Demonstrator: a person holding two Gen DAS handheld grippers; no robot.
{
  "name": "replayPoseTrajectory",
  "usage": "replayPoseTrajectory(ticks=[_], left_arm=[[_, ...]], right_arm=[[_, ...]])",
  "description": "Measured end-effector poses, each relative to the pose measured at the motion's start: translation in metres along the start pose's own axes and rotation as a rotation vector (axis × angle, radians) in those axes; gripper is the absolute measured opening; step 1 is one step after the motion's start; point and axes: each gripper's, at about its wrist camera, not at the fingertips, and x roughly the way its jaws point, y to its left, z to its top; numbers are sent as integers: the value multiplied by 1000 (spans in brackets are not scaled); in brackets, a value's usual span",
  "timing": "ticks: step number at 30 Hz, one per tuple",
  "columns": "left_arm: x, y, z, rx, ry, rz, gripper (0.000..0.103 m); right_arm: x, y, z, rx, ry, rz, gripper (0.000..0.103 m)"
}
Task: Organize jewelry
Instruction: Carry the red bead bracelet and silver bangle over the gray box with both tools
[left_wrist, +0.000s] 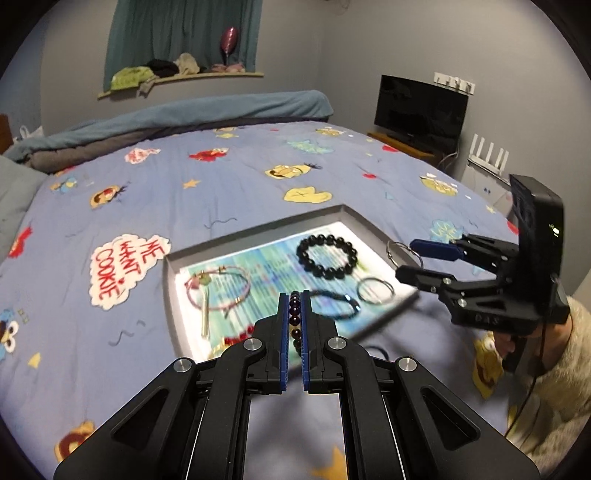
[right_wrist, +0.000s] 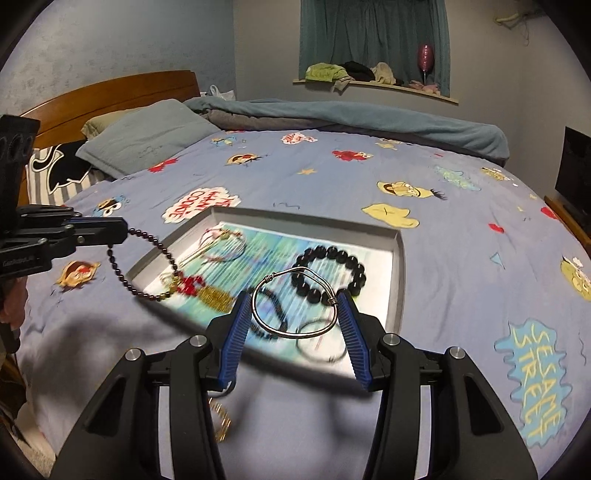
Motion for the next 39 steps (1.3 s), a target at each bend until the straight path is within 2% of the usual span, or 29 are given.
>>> replayPoseTrajectory(ticks=[3,10,15,19,23,28,34,39], left_arm=[[26,5,10,21,16,18,6],[79,13,26,26,45,-4,6],[108,26,38,-26,67,-11,6],[131,37,42,-48,106,33,6],[142,51,40,-62,137,94,6],[147,74,40,-133,154,111,6],[153,77,35,-119,179,154,6],[155,76,35,-107,188,153,6]], right_arm=[[13,-2,8,-9,1,-14,48],[57,-22,23,-5,64,-57,48],[82,-29,40,1,92,-61,48],[104,-25,51,-14,149,-38,48],[126,-19,58,-28,205,-25,48],[142,-9,64,-66,268,-27,48],[158,-1,69,-75,297,-27,48],[170,-2,69,-68,336,-18,48]])
